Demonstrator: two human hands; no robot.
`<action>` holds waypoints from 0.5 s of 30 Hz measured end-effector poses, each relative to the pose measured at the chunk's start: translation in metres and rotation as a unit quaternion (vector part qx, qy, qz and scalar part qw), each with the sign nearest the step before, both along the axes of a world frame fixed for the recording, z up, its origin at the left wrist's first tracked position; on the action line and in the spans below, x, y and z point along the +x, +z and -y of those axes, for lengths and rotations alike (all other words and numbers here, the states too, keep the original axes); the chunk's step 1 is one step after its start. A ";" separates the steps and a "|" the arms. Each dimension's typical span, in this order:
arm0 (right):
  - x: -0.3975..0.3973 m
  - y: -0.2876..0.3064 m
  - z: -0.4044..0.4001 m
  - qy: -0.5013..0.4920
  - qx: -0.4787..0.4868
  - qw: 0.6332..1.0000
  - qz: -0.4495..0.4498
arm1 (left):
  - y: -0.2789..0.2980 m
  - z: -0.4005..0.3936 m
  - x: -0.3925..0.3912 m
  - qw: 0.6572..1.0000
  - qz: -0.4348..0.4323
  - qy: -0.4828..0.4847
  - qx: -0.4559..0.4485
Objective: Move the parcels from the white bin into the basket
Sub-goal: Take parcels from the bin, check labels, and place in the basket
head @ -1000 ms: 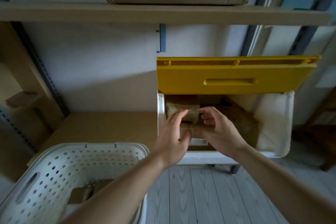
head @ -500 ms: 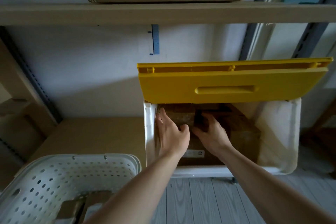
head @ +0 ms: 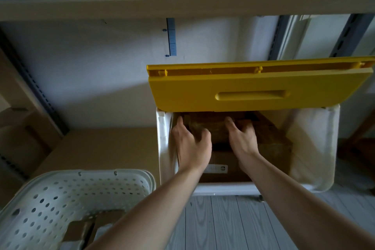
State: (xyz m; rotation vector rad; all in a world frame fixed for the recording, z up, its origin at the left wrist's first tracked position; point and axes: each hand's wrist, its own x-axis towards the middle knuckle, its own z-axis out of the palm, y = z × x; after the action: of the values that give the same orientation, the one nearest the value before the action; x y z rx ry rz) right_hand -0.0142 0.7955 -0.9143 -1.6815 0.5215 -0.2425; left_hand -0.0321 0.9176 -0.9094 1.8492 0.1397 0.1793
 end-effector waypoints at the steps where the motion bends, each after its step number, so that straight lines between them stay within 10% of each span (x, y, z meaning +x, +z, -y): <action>1: -0.003 0.002 0.001 -0.006 0.005 1.000 0.005 | 0.001 0.001 0.000 1.000 -0.024 0.007 -0.015; 15: -0.069 0.031 0.013 0.022 0.089 0.996 0.015 | 0.017 -0.020 -0.048 0.994 -0.022 -0.084 -0.068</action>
State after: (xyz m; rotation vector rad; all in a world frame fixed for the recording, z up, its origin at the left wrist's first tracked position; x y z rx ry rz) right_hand -0.0828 0.7830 -0.8833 -1.5121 0.4687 -0.1833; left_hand -0.0797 0.9378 -0.8926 1.7195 0.0255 0.0105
